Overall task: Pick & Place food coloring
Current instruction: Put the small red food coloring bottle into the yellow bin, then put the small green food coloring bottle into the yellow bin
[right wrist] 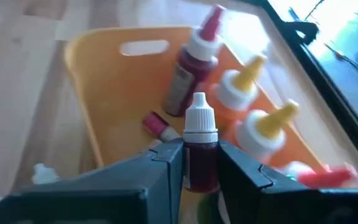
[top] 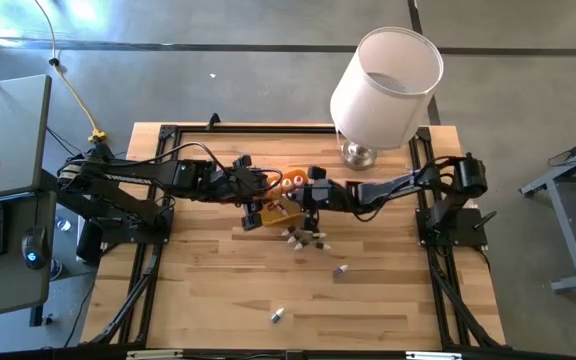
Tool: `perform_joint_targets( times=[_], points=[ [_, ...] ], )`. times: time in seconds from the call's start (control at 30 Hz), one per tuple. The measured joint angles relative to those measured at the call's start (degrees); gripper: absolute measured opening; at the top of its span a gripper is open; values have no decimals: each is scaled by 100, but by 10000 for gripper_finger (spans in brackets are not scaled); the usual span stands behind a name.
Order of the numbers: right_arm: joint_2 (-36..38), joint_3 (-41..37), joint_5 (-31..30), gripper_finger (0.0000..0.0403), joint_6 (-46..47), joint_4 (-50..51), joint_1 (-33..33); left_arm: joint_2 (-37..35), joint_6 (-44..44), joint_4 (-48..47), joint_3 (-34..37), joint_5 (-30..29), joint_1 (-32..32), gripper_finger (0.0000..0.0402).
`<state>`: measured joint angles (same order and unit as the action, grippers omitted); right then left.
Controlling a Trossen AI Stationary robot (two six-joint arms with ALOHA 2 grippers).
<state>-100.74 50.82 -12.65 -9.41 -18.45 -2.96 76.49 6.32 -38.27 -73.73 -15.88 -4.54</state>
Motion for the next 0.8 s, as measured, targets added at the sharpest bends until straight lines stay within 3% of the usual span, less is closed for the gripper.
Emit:
perform_joint_targets(
  times=[0.17, 0.23, 0.33, 0.53, 0.8],
  points=[
    [-179, -17, 61, 118, -500, 21, 29, -7, 107, -6, 163, 1452, -196, 147],
    [-184, -23, 58, 133, -505, -11, 73, -7, 179, 180, 408, 1719, -450, 147],
    [-160, -2, -3, 149, -537, -94, 140, 14, 561, 787, 837, 1766, -942, 147],
    [-167, -8, -312, 156, -573, -105, 374, 485, 2014, 2096, 1464, 1255, -1828, 147],
    [153, 18, -1170, 153, -910, -193, 1106, 1376, 3330, 2201, 1537, 971, -2247, 147]
  ],
)
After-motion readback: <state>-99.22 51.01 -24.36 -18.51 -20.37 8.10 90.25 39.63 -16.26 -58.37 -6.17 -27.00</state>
